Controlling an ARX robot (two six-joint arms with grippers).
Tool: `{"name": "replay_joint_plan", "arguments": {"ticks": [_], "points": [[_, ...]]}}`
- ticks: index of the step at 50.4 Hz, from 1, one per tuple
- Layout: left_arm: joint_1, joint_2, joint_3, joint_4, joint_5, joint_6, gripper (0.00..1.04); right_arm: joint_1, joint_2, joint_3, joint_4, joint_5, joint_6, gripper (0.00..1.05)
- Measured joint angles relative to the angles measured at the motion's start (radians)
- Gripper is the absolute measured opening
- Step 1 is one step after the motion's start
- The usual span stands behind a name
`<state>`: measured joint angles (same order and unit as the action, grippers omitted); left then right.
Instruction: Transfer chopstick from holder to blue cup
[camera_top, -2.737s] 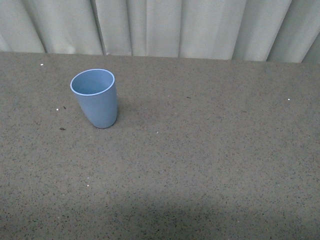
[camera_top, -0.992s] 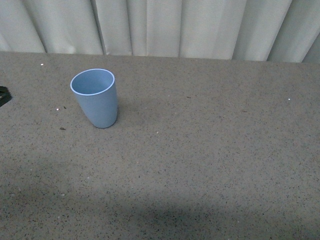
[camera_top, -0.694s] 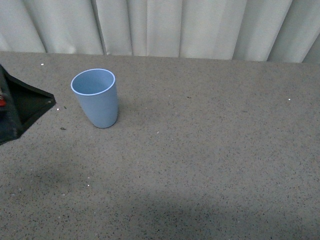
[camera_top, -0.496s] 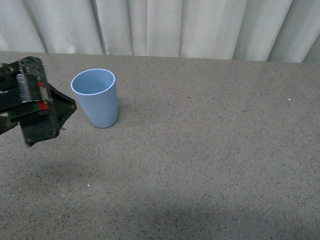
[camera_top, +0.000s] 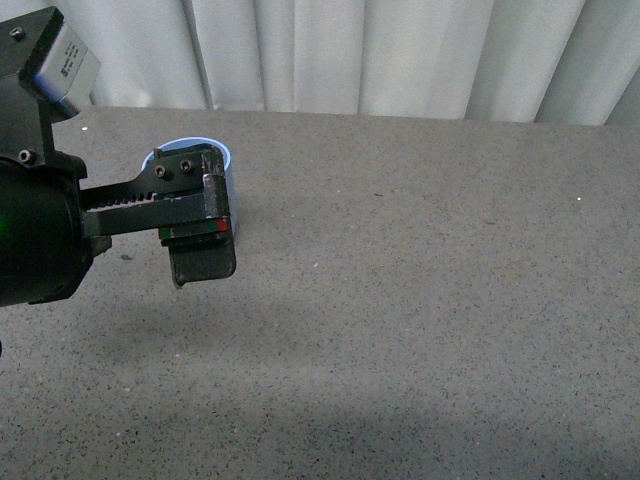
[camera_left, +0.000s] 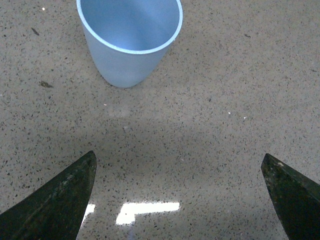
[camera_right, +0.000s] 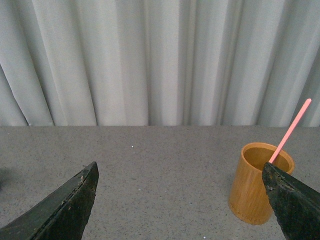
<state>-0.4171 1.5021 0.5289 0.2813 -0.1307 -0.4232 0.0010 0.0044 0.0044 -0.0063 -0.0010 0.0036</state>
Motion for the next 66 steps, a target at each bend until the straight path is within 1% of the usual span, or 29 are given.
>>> {"name": "replay_joint_plan", "arguments": {"ticks": [13,27,35,43,53,66], "points": [[-0.005,0.099,0.049,-0.008,-0.036,0.011,0.98,0.000,0.000,0.000,0.000,0.000,0.000,0.95],[-0.015,0.109,0.095,-0.033,-0.011,-0.032,0.98,0.000,0.000,0.000,0.000,0.000,0.000,0.95],[-0.016,0.111,0.132,-0.068,-0.021,-0.059,0.98,0.000,0.000,0.000,0.000,0.000,0.000,0.95],[-0.004,0.148,0.190,-0.118,-0.052,-0.114,0.98,0.000,0.000,0.000,0.000,0.000,0.000,0.95],[0.006,0.196,0.233,-0.152,-0.078,-0.138,0.98,0.000,0.000,0.000,0.000,0.000,0.000,0.95],[0.029,0.246,0.280,-0.170,-0.089,-0.167,0.98,0.000,0.000,0.000,0.000,0.000,0.000,0.95]]}}
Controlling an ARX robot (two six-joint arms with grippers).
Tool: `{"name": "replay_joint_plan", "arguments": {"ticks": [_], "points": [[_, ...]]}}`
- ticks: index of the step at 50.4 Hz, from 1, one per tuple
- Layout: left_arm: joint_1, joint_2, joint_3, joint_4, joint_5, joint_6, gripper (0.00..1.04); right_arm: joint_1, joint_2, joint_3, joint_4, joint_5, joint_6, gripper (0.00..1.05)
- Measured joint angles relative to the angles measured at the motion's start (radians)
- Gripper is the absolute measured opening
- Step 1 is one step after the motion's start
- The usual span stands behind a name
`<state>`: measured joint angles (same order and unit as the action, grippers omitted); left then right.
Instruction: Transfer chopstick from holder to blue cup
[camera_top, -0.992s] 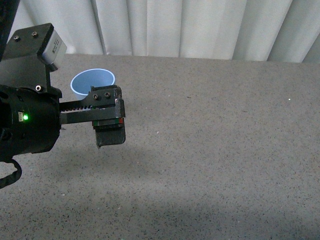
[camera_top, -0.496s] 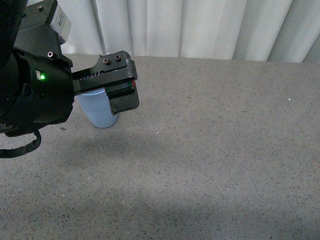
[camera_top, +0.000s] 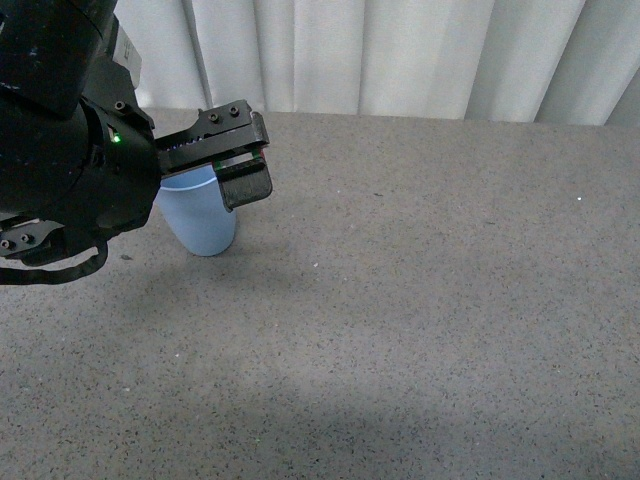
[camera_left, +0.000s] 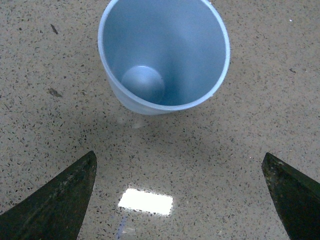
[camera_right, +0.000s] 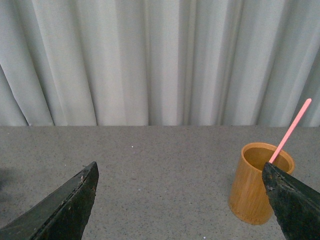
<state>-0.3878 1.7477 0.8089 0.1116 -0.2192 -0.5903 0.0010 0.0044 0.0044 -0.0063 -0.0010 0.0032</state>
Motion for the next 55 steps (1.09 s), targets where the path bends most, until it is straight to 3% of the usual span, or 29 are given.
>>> {"name": "replay_joint_plan", "arguments": {"ticks": [31,55], "points": [[0.065,0.079,0.068,-0.017,0.017,-0.105,0.98,0.000,0.000,0.000,0.000,0.000,0.000,0.95],[0.117,0.130,0.150,-0.061,-0.037,-0.207,0.98,0.000,0.000,0.000,0.000,0.000,0.000,0.95]]}}
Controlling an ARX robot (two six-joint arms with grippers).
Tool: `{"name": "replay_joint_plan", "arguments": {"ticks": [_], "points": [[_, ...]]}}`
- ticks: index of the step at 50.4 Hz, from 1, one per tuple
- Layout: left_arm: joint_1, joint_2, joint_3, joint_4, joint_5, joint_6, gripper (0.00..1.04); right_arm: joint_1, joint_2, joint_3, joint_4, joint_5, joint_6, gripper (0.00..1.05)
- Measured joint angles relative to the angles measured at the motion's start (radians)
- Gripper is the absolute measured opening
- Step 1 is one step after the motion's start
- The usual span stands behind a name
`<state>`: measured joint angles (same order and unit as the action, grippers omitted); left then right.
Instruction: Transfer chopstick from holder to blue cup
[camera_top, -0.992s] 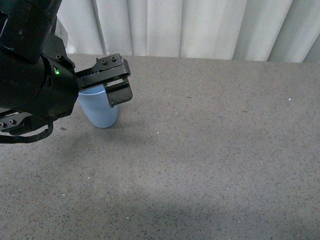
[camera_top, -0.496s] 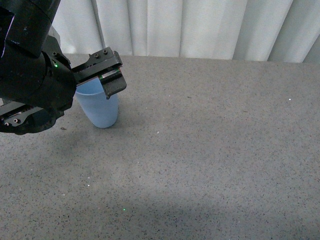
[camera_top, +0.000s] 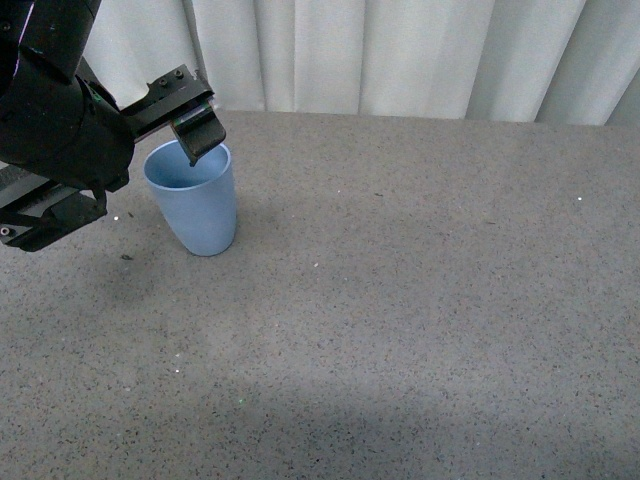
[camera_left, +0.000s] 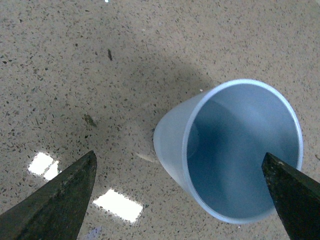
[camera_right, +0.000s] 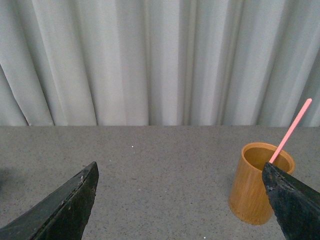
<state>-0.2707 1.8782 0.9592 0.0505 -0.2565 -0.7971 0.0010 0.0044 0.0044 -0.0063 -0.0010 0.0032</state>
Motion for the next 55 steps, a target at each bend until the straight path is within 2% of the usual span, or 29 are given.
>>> {"name": "replay_joint_plan", "arguments": {"ticks": [31,55], "points": [[0.053,0.059,0.031,-0.006,-0.021,-0.047,0.98,0.000,0.000,0.000,0.000,0.000,0.000,0.95],[0.038,0.091,0.026,0.002,-0.037,-0.042,0.98,0.000,0.000,0.000,0.000,0.000,0.000,0.95]]}}
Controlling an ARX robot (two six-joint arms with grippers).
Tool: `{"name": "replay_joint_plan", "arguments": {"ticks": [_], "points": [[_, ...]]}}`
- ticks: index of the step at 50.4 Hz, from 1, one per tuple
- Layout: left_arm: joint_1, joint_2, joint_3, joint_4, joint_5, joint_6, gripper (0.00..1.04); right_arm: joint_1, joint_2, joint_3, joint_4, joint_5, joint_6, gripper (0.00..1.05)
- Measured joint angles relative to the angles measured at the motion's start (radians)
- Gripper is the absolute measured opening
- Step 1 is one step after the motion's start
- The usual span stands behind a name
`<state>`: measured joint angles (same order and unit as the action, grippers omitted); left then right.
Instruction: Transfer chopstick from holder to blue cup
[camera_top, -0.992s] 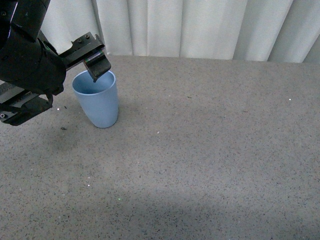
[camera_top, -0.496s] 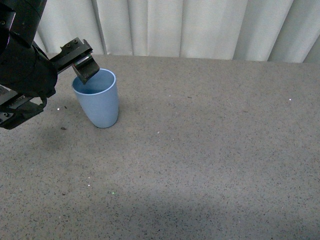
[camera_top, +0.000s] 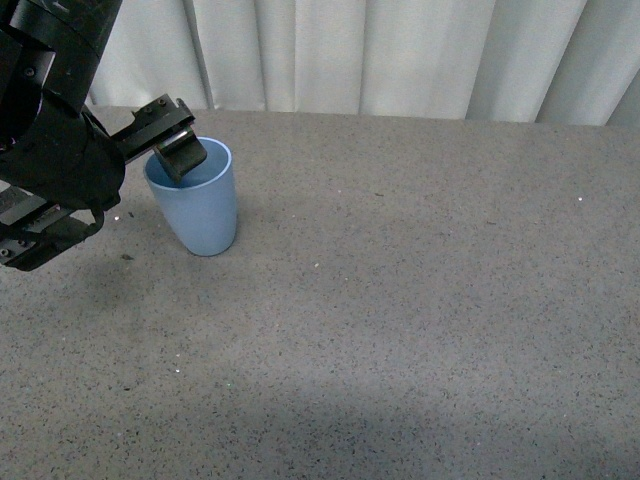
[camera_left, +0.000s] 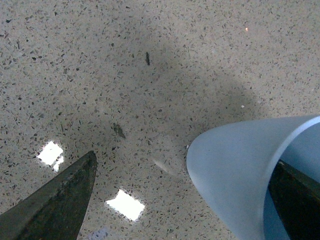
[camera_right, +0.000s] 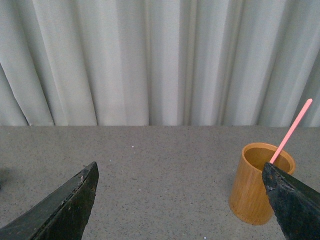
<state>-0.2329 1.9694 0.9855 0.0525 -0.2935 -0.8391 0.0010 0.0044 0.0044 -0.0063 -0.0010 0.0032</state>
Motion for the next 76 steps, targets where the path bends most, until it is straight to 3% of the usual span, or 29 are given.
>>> {"name": "replay_joint_plan", "arguments": {"ticks": [14,28,38,43,54,76], "points": [[-0.006,0.008,-0.001,0.003,-0.008,0.000,0.98,0.000,0.000,0.000,0.000,0.000,0.000,0.95],[-0.010,0.009,-0.006,0.018,-0.010,0.003,0.58,0.000,0.000,0.000,0.000,0.000,0.000,0.95],[-0.043,0.008,-0.016,0.064,0.026,-0.004,0.17,0.000,0.000,0.000,0.000,0.000,0.000,0.95],[-0.060,0.000,-0.031,0.077,0.049,-0.024,0.04,0.000,0.000,0.000,0.000,0.000,0.000,0.95],[-0.112,-0.048,-0.059,0.121,0.115,-0.079,0.04,0.000,0.000,0.000,0.000,0.000,0.000,0.95],[-0.298,-0.053,-0.065,0.136,0.162,-0.200,0.04,0.000,0.000,0.000,0.000,0.000,0.000,0.95]]}}
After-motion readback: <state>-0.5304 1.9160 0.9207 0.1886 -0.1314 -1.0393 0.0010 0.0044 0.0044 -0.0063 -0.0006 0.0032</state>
